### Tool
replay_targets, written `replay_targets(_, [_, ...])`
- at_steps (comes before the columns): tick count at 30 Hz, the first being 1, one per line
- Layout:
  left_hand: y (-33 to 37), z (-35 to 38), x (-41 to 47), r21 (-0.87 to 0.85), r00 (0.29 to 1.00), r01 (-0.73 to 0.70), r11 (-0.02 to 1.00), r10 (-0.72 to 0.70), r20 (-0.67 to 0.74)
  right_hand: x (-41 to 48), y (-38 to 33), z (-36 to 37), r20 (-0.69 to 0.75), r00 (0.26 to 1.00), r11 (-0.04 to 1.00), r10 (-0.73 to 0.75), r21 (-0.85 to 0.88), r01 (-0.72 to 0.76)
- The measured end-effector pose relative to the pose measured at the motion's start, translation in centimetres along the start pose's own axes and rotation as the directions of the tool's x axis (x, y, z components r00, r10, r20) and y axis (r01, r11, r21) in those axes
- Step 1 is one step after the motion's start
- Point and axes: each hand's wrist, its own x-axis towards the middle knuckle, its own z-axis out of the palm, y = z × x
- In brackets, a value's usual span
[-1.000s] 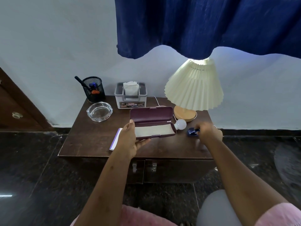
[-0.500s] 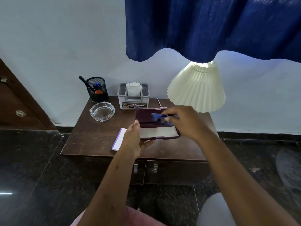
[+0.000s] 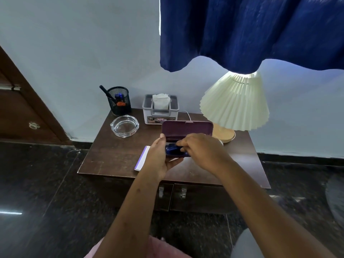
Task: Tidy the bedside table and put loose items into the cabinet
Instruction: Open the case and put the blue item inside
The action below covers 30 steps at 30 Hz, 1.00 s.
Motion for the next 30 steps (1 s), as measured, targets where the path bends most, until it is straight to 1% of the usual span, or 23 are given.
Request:
replay_targets(2, [-0.2,0.2,-0.2,0.018,1.000,-0.013,1.000,0.013,0.016,0.0,-0.1,0.1,-0.011,1.000,1.000,-0.019,-0.002,0.019])
replay_targets(4, [-0.2,0.3,-0.3,0.019,0.999,-0.041,0.999,0.040,0.026,0.2,0.2,0.3,-0.018,1.000,0.999,-0.025,0.033,0.026])
replay_targets(8, [0.0,0.2,-0.3,-0.023,0.998,-0.065,0.998,0.065,0.020,0.4,0.6,1.6,-0.033,0.999,0.994,-0.040,0.098,0.043])
replay_targets(10, [0.2,0.0,-0.3,-0.035,0.999,-0.050,0.998,0.050,-0.003,0.7,0.8,2.1,-0.028,0.999,0.979,-0.032,0.200,0.037])
replay_targets(12, [0.4,-0.2,-0.4,-0.062,0.999,-0.044,0.997,0.042,-0.024,0.8,1.4,1.7,-0.080,0.997,0.925,0.021,0.381,0.011])
replay_targets(13, [0.5,-0.4,-0.4,-0.079,0.999,-0.042,0.996,0.039,-0.036,0.9,1.8,1.5,-0.145,0.987,0.897,0.065,0.442,0.006])
replay_targets(14, [0.6,-0.5,-0.4,-0.095,0.998,-0.040,0.995,0.036,-0.047,0.8,2.3,1.2,-0.222,0.966,0.873,0.131,0.488,-0.006])
replay_targets(16, [0.9,-0.7,-0.4,-0.114,0.997,-0.038,0.993,0.031,-0.064,0.7,3.6,1.0,-0.365,0.876,0.806,0.315,0.590,-0.044])
replay_targets(17, [1.0,-0.7,-0.4,-0.115,0.997,-0.037,0.993,0.029,-0.069,0.7,4.2,1.1,-0.391,0.824,0.759,0.411,0.647,-0.072])
replay_targets(18, [1.0,-0.6,-0.4,-0.113,0.997,-0.033,0.993,0.025,-0.071,0.6,4.5,1.2,-0.372,0.786,0.703,0.494,0.703,-0.109])
replay_targets(19, [1.0,-0.6,-0.5,-0.113,0.997,-0.027,0.993,0.019,-0.072,0.7,4.8,1.5,-0.320,0.768,0.649,0.554,0.744,-0.158])
replay_targets(21, [0.9,-0.4,-0.6,-0.121,0.997,-0.013,0.993,0.005,-0.071,0.9,4.9,2.6,-0.202,0.784,0.587,0.587,0.773,-0.240])
replay_targets(22, [0.9,-0.3,-0.7,-0.130,0.998,-0.008,0.992,-0.001,-0.069,1.0,4.7,3.2,-0.150,0.800,0.548,0.581,0.799,-0.248])
replay_targets(23, [0.9,-0.2,-0.8,-0.144,0.998,-0.005,0.990,-0.004,-0.062,1.0,4.2,3.5,-0.100,0.807,0.484,0.581,0.840,-0.244])
replay_targets(25, [1.1,-0.2,-1.0,-0.153,0.999,-0.019,0.988,0.014,-0.035,1.1,3.2,3.8,0.004,0.797,0.312,0.604,0.919,-0.240])
replay_targets(27, [1.2,-0.4,-1.1,-0.138,0.999,-0.053,0.989,0.052,-0.015,1.3,2.6,3.7,0.119,0.787,0.099,0.606,0.970,-0.222])
replay_targets(29, [1.3,-0.8,-1.1,-0.152,0.997,-0.073,0.986,0.072,-0.013,1.2,2.2,3.3,0.240,0.802,-0.120,0.547,0.971,-0.208])
replay_targets(30, [1.5,-0.9,-1.0,-0.173,0.997,-0.075,0.982,0.075,-0.008,1.0,2.1,3.2,0.266,0.808,-0.191,0.526,0.963,-0.192])
